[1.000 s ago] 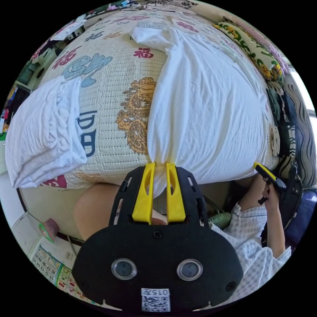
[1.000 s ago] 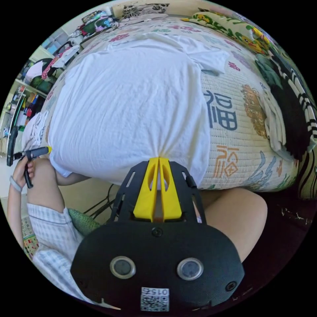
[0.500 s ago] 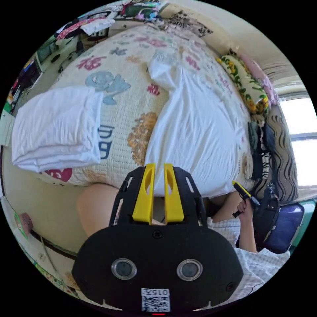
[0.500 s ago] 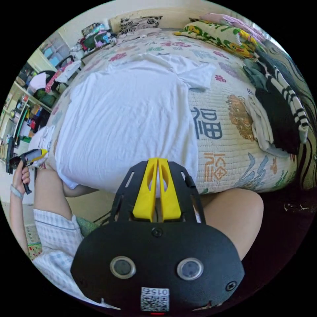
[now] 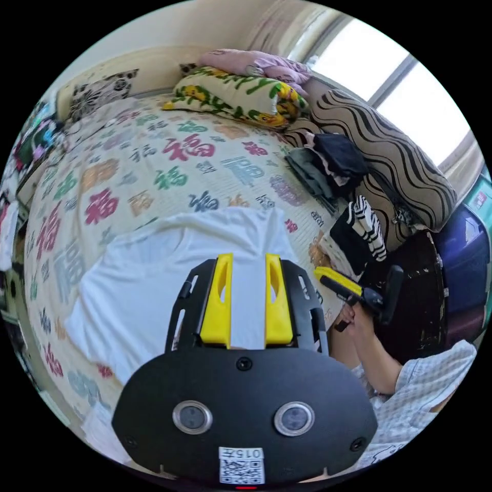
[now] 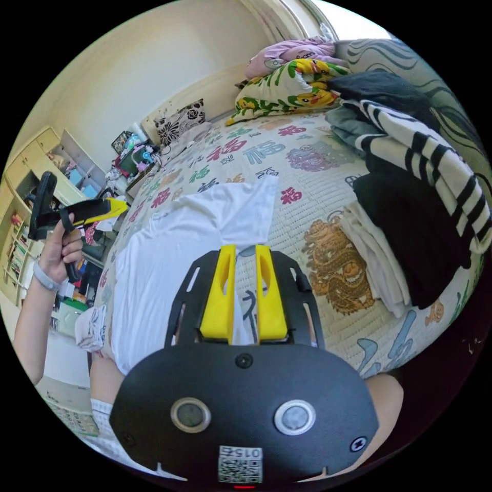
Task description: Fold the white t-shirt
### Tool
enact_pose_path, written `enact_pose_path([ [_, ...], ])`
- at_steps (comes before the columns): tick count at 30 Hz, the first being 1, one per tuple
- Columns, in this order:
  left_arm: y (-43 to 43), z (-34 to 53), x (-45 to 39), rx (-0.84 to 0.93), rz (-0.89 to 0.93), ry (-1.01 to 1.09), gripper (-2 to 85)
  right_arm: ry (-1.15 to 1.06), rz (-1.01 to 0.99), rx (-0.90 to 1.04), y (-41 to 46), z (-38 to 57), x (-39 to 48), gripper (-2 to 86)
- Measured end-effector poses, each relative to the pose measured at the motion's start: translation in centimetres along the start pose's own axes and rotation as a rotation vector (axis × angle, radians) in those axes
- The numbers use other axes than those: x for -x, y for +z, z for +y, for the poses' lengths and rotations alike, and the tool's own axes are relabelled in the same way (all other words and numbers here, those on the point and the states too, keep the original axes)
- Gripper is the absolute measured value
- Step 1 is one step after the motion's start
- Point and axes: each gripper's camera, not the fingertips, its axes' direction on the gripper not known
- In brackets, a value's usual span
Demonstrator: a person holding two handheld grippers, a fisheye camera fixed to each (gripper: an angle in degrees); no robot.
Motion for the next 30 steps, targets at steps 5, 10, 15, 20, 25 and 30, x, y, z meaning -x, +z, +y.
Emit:
enact_pose_path([
  [5, 8.8, -9.7, -3.8, 0.071, 0.047, -0.006, 9.8, 0.161, -0.016, 0.031, 2.3, -1.6, -3.3, 6.8],
  [10, 17.1, -14.2, -6.4, 0.166, -0.176, 0.024, 10.7, 0.271, -0.229, 0.059, 4.0, -2.1, -5.3, 5.6],
  [15, 19.9, -15.0, -5.7, 0.162, -0.156, 0.05, 7.9, 0.319, -0.254, 0.045, 4.8, -2.6, -5.6, 3.6],
  [20, 16.8, -14.8, -3.1, 0.047, -0.039, 0.045, 0.7, 0.278, -0.245, -0.021, 4.1, -3.3, -4.2, 0.9],
  [25, 10.2, -11.8, 2.7, -0.144, 0.048, 0.022, 0.1, 0.137, -0.214, -0.096, 2.2, -3.0, -0.8, 0.4],
  [30, 6.4, -2.4, 12.2, -0.278, 0.156, -0.123, 0.1, -0.118, -0.202, -0.063, 2.1, -3.1, 4.8, 0.6],
])
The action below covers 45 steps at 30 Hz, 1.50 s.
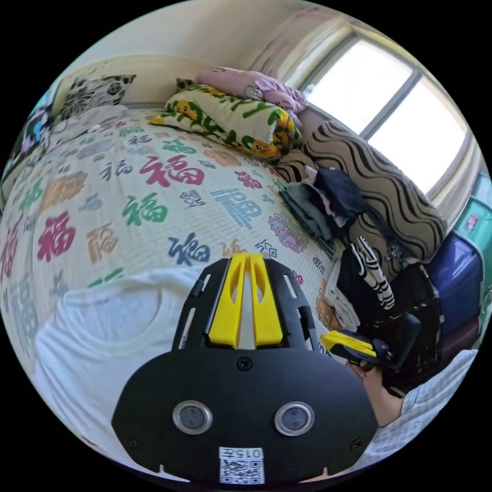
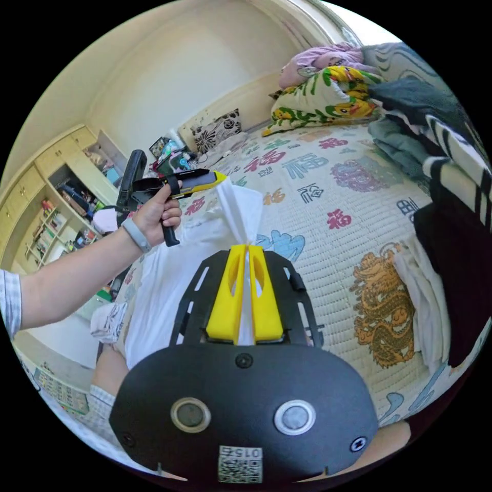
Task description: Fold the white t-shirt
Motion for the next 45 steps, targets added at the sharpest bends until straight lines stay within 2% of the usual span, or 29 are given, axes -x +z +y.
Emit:
enact_pose_path([
  [7, -1.4, 10.0, 10.6, -0.025, -0.02, -0.333, 2.6, -0.161, 0.042, 0.25, 6.0, 2.0, 6.0, 4.7],
  [11, -0.7, 10.5, 9.9, -0.061, 0.039, -0.264, 5.1, -0.139, 0.031, 0.19, 6.2, 2.0, 7.4, 4.2],
  [15, 4.1, 9.3, 7.1, 0.038, 0.067, -0.141, 5.9, -0.116, 0.018, 0.178, 8.0, 0.8, 8.8, 2.3],
  [19, 8.7, 10.2, 7.5, 0.182, -0.084, -0.151, 4.8, -0.128, 0.125, 0.379, 12.8, 1.1, 10.9, -0.1],
  [25, 6.8, 14.8, 9.0, 0.11, -0.06, -0.155, 6.9, -0.169, 0.225, 0.422, 13.2, 1.8, 13.8, -0.7],
  [29, -0.8, 22.9, 12.2, -0.08, -0.087, -0.241, 7.6, -0.193, 0.194, 0.386, 12.4, 0.9, 16.9, -0.6],
  [33, -8.1, 31.8, 17.7, -0.232, -0.232, -0.457, 8.0, -0.292, 0.125, 0.379, 13.6, -0.6, 22.1, -0.3],
  [35, -9.4, 35.3, 20.4, -0.287, -0.216, -0.553, 8.1, -0.374, 0.07, 0.395, 15.8, -2.1, 26.9, 0.0],
  [39, -8.1, 40.3, 24.5, -0.372, -0.081, -0.667, 8.3, -0.517, -0.029, 0.447, 20.5, -4.2, 35.1, 1.5],
  [42, -6.0, 40.1, 25.9, -0.395, 0.002, -0.663, 8.4, -0.631, -0.05, 0.48, 25.0, -5.9, 42.3, 4.8],
  [45, -3.9, 39.4, 26.6, -0.35, -0.038, -0.635, 8.8, -0.714, -0.042, 0.537, 30.2, -7.1, 49.0, 8.3],
])
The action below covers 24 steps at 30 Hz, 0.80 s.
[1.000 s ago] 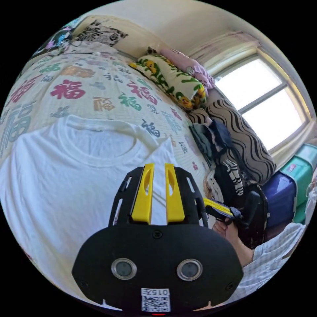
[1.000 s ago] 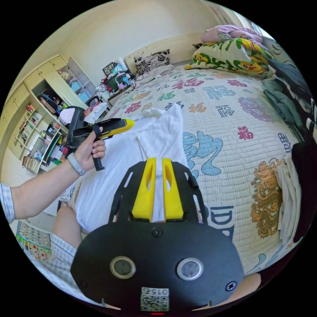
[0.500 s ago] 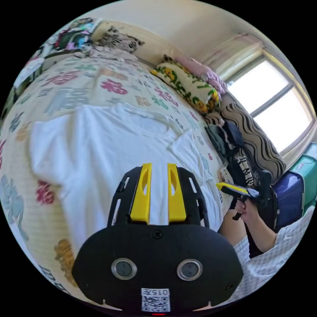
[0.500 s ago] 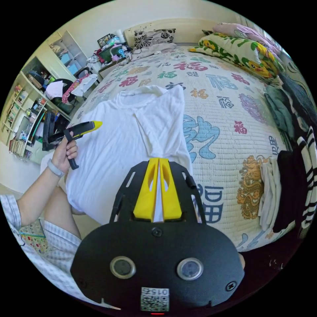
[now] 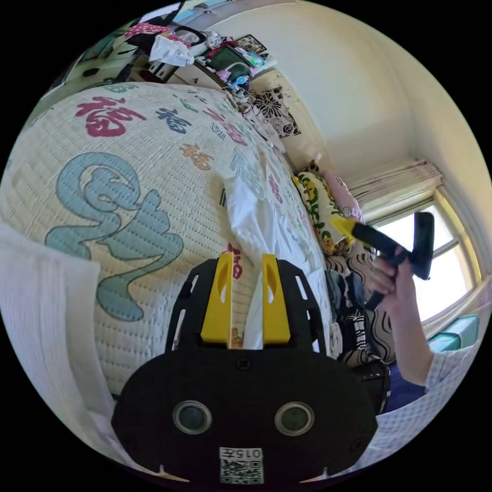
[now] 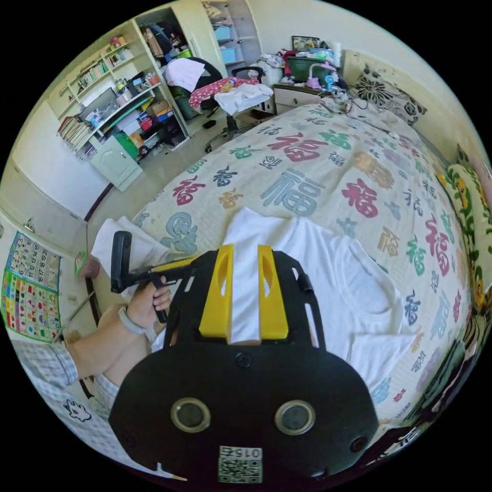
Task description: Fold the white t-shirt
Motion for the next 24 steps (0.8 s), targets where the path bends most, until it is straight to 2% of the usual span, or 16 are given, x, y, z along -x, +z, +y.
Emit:
enact_pose_path([
  [5, 1.9, 1.1, 2.2, -0.011, 0.051, -0.051, 9.4, -0.07, 0.063, 0.224, 8.6, -10.4, 4.5, 12.8],
  [10, 2.4, 1.6, 3.2, -0.024, 0.04, -0.015, 10.5, -0.062, 0.204, 0.435, 15.3, -14.2, 4.8, 11.0],
  [13, 2.7, 2.2, 3.9, -0.064, 0.054, -0.008, 11.8, -0.061, 0.219, 0.4, 14.4, -15.6, 4.6, 1.2],
  [15, 3.3, 2.7, 4.5, -0.071, 0.071, -0.009, 12.7, -0.092, 0.181, 0.347, 12.4, -16.4, 4.4, -0.2],
  [20, 4.6, 3.7, 4.4, -0.092, 0.107, 0.043, 13.6, -0.068, -0.062, 0.206, 4.7, -17.7, 1.8, -0.9],
  [22, 5.1, 4.1, 4.4, -0.116, 0.197, 0.071, 13.7, -0.056, -0.112, 0.175, 2.6, -17.6, 0.7, -0.9],
  [24, 6.0, 4.6, 5.6, -0.15, 0.452, 0.037, 13.3, -0.042, -0.155, 0.15, 0.9, -17.2, -0.3, -0.9],
])
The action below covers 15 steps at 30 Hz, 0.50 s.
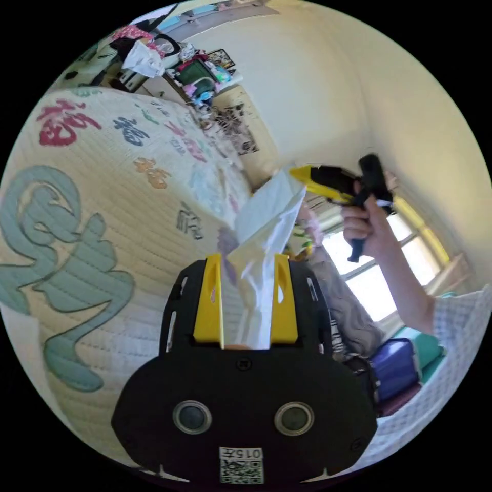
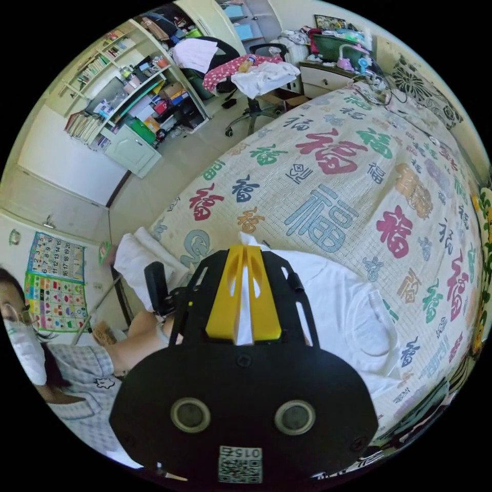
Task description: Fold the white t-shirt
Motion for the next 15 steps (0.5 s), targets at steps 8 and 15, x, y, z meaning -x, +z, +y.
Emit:
enact_pose_path([
  [8, 0.5, 0.8, -2.8, 0.029, 0.0, 0.122, 0.6, 0.127, -0.117, -0.09, -4.1, 1.5, -5.0, -0.8],
  [15, 2.4, 2.8, -12.4, 0.067, -0.447, 0.529, 0.0, 0.156, -0.111, -0.121, -3.9, -0.5, -6.8, -0.7],
])
